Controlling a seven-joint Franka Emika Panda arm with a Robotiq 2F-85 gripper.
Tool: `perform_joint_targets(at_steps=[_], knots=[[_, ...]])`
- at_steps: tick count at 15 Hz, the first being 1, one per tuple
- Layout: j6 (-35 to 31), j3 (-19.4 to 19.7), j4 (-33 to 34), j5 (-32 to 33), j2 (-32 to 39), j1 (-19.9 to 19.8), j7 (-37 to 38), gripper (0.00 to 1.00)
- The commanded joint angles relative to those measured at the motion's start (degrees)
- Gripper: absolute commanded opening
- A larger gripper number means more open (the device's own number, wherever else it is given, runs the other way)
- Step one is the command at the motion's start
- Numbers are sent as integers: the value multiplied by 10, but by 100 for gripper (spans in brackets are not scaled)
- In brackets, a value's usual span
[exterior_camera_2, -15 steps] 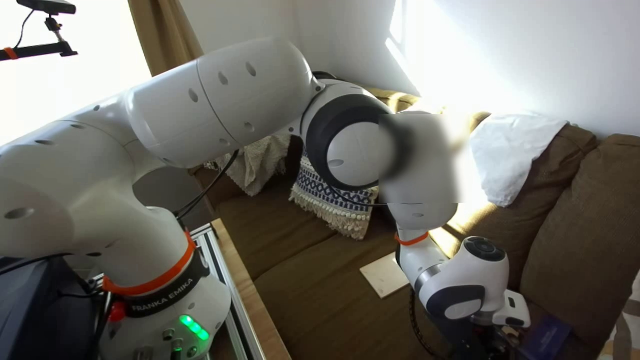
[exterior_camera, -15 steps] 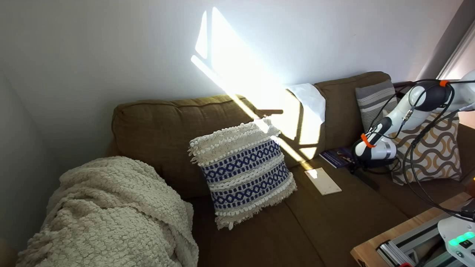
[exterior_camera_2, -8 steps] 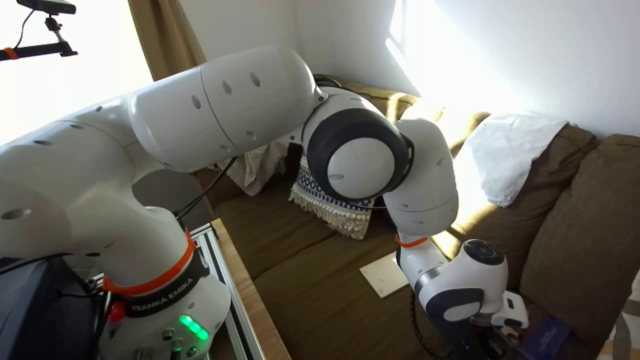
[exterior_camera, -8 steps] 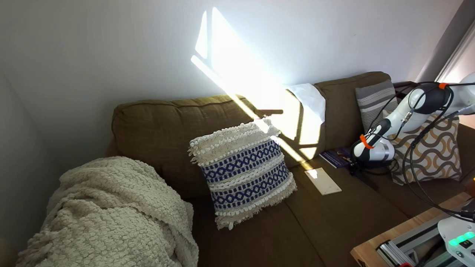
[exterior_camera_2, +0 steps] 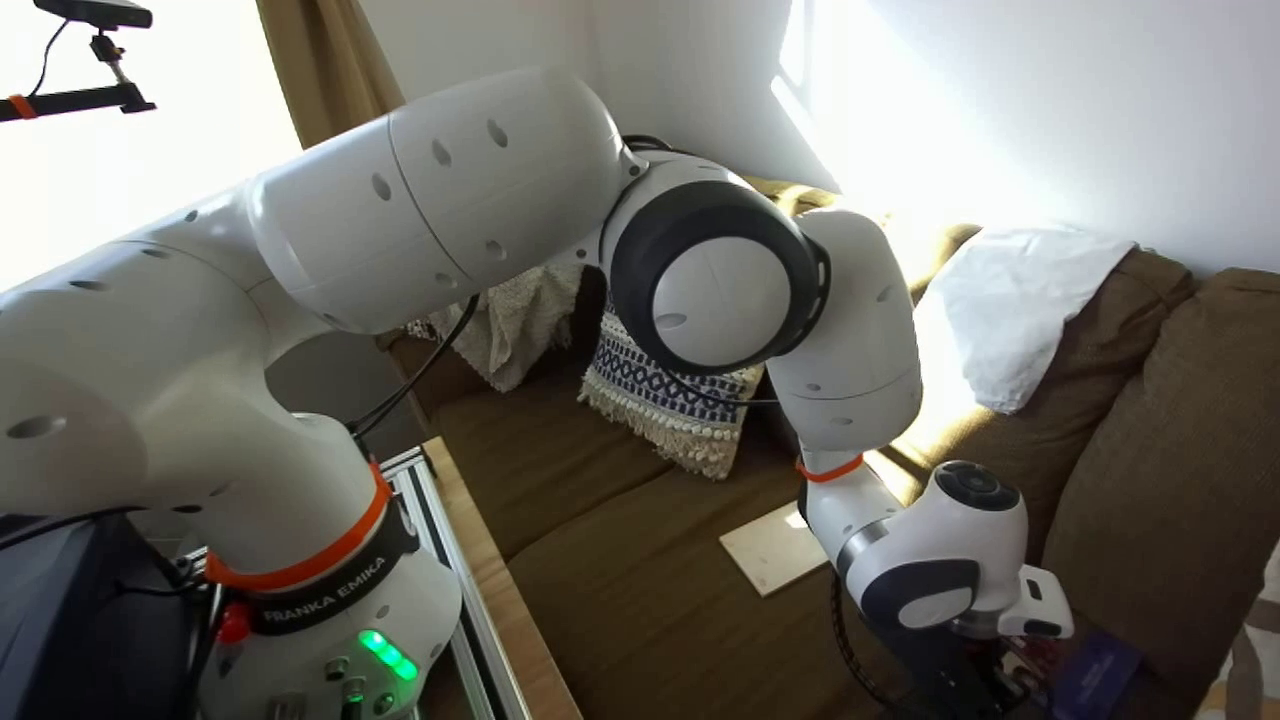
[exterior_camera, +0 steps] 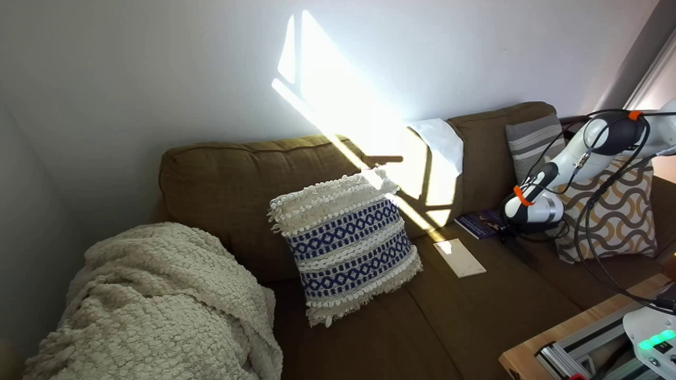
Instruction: Put the remote on the towel
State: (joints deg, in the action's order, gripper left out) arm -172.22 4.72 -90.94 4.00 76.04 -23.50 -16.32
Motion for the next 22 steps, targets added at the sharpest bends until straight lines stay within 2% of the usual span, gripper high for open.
perform_joint_targets(at_steps=[1,6,7,10,14,15,19,21,22], knots=[[-12,21,-99,15,-99,22,11,26],[23,23,-142,13,-196,56,19,26],[5,12,-97,11,-147,35,10,51],[19,12,-119,10,-184,52,14,51],[19,16,-129,11,-187,52,15,51],[19,16,-129,11,-187,52,15,26],[-18,-1,-121,23,-214,45,-10,26],[-35,-22,-117,30,-233,35,-26,26],[-33,-47,-111,33,-239,18,-41,26]])
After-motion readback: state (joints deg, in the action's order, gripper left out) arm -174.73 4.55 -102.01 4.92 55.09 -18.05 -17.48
